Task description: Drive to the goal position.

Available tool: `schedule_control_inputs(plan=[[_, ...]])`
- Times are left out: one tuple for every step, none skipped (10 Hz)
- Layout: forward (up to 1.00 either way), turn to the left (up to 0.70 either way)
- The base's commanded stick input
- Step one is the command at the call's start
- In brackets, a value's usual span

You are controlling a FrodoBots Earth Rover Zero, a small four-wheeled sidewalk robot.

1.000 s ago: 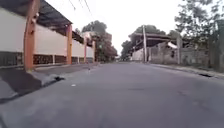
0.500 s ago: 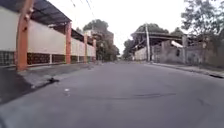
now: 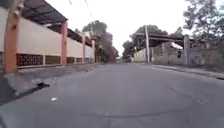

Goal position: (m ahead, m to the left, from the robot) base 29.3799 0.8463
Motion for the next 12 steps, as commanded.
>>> schedule_control_inputs(plan=[[1.0,0.0],[1.0,0.0],[1.0,0.0],[1.0,0.0],[1.0,0.0],[1.0,0.0],[1.0,0.0],[1.0,0.0],[1.0,0.0],[1.0,0.0],[1.0,0.0],[1.0,0.0]])
